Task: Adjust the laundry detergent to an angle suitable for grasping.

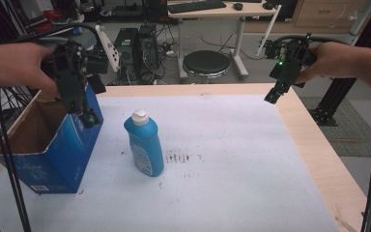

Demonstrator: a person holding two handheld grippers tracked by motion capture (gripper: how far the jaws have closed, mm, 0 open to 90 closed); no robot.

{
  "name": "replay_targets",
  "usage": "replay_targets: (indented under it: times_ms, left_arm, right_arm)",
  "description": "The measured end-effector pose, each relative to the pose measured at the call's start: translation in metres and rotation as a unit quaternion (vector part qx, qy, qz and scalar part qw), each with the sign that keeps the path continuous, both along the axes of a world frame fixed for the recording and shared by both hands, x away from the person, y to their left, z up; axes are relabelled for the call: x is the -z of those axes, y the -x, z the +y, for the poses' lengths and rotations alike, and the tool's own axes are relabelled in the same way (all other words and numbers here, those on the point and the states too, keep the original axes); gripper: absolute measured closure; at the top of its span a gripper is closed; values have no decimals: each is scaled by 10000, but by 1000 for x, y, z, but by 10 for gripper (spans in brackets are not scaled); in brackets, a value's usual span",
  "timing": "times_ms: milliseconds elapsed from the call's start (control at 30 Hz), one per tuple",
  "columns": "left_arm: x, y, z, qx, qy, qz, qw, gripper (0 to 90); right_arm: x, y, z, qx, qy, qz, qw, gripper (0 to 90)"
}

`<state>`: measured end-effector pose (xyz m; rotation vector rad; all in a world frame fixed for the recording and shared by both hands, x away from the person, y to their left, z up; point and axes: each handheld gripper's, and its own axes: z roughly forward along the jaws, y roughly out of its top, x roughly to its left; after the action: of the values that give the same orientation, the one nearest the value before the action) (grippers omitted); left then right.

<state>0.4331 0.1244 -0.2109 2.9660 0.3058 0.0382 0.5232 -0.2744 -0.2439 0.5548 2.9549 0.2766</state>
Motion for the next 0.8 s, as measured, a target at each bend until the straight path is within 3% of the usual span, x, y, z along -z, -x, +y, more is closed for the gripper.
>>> replay_targets:
  times_ms: [133,500,800]
  left_arm:
    - [-1,-1,-1,-5,27,11,10000,17]
    - [-2,5,0,-32,-6,-90,10000,17]
    - [-4,11,1,-54,7,-182,9998,17]
  right_arm:
    - [0,1,-1,2,13,18,10000,26]
    - [4,11,-13,220,-296,-25,9993,25]
    - [20,28,-13,195,-545,-90,9983,26]
